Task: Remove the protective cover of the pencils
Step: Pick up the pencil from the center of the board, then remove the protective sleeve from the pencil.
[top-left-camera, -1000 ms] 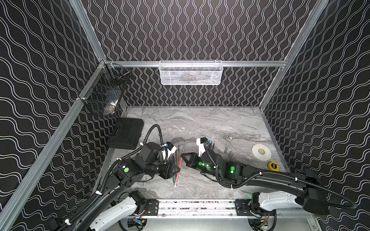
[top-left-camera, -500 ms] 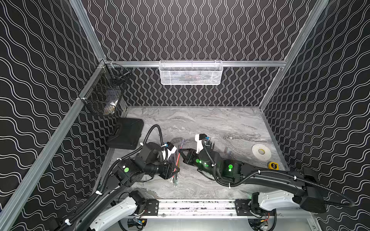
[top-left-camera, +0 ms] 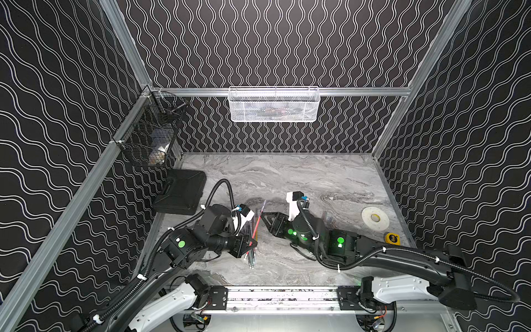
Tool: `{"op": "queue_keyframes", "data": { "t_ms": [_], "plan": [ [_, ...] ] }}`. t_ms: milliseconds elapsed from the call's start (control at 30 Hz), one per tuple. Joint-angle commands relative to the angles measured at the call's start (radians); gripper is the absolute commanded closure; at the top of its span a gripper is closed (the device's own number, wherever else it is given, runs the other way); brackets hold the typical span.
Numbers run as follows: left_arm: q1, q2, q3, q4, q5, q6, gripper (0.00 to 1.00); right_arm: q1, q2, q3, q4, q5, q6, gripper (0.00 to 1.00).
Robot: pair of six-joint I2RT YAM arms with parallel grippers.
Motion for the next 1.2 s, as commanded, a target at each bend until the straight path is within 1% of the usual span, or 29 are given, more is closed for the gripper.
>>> {"op": "queue_keyframes", "data": {
  "t_ms": [0,133,233,367,433,500,567,700,833,967,1167],
  "plan": [
    [0.001,0.019,-0.002,0.007,0.016,0.01,1.0,0.001,-0.076,-0.017,-0.14,0.025,-0.019,0.6],
    [0.0,0.061,-0.005,0.01,0.059,0.024,1.0,0.001,-0.201,-0.071,-0.3,0.024,-0.034,0.6],
    [-0.005,0.092,-0.008,0.015,0.1,0.038,1.0,0.0,-0.301,-0.125,-0.43,0.043,-0.018,0.6],
    [-0.021,0.136,-0.01,0.019,0.137,0.052,1.0,0.001,-0.441,-0.239,-0.461,0.044,0.005,0.61],
    [-0.036,0.15,-0.01,0.018,0.144,0.056,1.0,0.001,-0.493,-0.285,-0.438,0.029,0.007,0.61],
    [-0.068,0.163,-0.012,0.018,0.132,0.052,1.0,0.001,-0.52,-0.326,-0.377,0.001,-0.013,0.61],
    [-0.113,0.175,-0.01,0.013,0.099,0.043,1.0,0.001,-0.513,-0.341,-0.324,-0.019,-0.034,0.61],
    [-0.189,0.168,-0.007,0.002,0.007,0.017,1.0,0.001,-0.411,-0.284,-0.293,-0.058,-0.076,0.61],
    [-0.217,0.116,-0.007,-0.001,-0.068,-0.006,1.0,0.001,-0.324,-0.236,-0.259,-0.087,-0.093,0.61],
    [-0.242,0.126,-0.007,-0.007,-0.097,-0.015,1.0,0.001,-0.276,-0.232,-0.163,-0.109,-0.096,0.62],
    [-0.27,0.129,-0.005,-0.013,-0.117,-0.018,1.0,-0.001,-0.239,-0.186,-0.112,-0.097,-0.118,0.61]
  ]
}}
